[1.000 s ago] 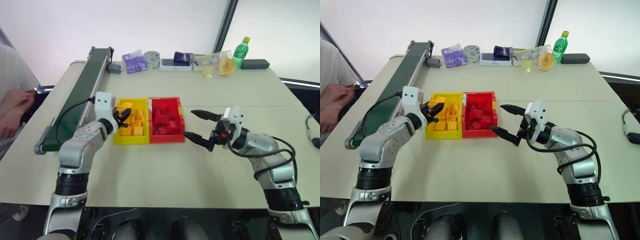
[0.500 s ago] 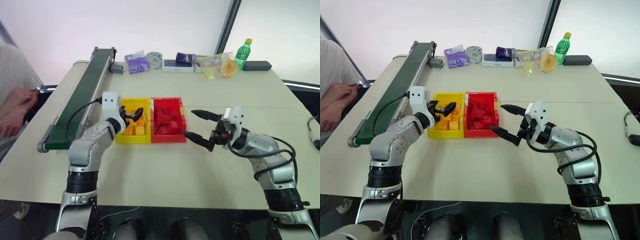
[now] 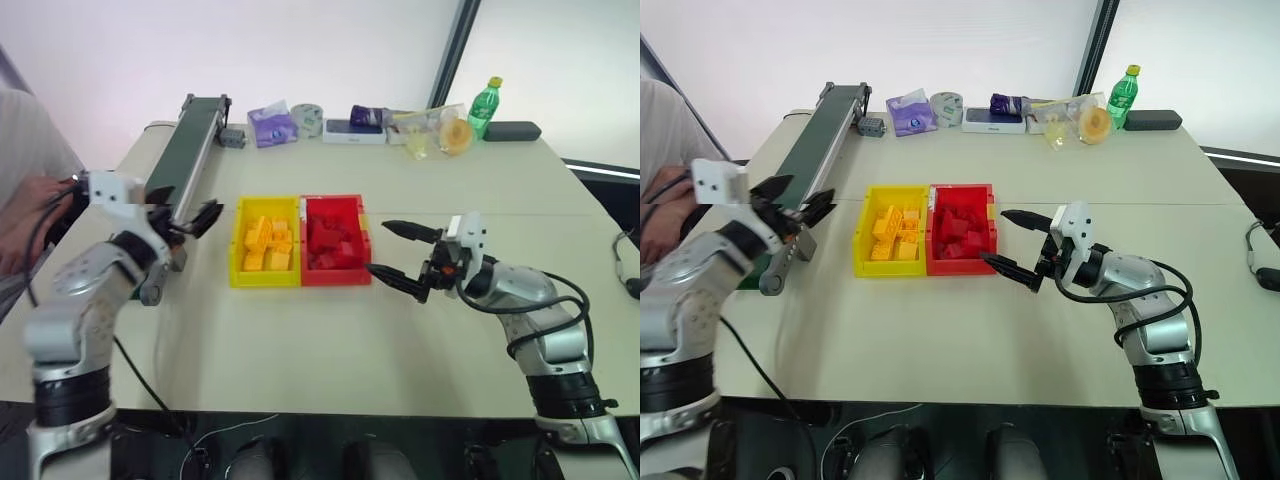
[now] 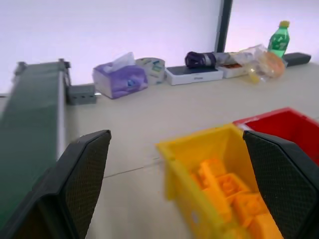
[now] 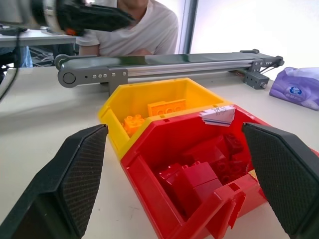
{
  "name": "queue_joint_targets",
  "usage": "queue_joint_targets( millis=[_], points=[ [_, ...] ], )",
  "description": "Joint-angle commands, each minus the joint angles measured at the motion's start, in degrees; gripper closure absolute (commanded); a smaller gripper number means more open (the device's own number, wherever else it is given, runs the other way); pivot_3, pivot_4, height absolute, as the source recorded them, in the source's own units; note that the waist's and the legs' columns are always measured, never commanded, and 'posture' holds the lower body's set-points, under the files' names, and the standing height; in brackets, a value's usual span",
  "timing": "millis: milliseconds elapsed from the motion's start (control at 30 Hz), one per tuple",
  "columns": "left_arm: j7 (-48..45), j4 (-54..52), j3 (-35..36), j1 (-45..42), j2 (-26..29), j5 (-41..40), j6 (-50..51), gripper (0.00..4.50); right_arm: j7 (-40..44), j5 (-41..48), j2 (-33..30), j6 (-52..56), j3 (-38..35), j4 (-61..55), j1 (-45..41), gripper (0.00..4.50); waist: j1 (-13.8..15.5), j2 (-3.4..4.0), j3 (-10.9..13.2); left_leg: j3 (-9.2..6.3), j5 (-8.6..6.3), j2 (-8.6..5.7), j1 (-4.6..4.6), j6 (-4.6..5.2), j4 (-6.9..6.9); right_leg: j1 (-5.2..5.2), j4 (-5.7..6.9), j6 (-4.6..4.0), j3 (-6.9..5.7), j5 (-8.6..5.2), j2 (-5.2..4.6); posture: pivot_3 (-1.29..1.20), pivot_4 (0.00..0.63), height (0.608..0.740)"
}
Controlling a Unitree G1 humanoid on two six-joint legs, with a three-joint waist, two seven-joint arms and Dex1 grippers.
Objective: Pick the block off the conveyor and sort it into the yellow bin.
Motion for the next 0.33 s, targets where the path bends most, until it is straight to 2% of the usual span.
queue_joint_targets(
  millis=[33, 333],
  points=[
    [-3.81, -0.7, 6.83, 4.59, 2.17, -3.59, -2.01, 0.02, 1.48, 0.11, -0.94, -1.58, -0.99, 0.65, -1.79, 0.0, 0.11, 0.0, 0.0, 0.0, -0.01, 0.0, 0.0, 0.01, 0.0, 0.0, 0.0, 0.0, -0.01, 0.0, -0.01, 0.0, 0.15, 0.74],
    [-7.64, 3.18, 12.85, 13.92, 7.14, -2.48, -6.74, 0.02, 4.0, -0.21, -2.79, -2.88, -1.82, 4.36, -3.1, 0.0, 0.02, 0.0, 0.0, -0.03, -0.09, 0.01, 0.0, 0.06, 0.01, 0.01, -0.02, -0.02, -0.03, -0.01, -0.11, 0.0, 0.15, 0.74]
  ],
)
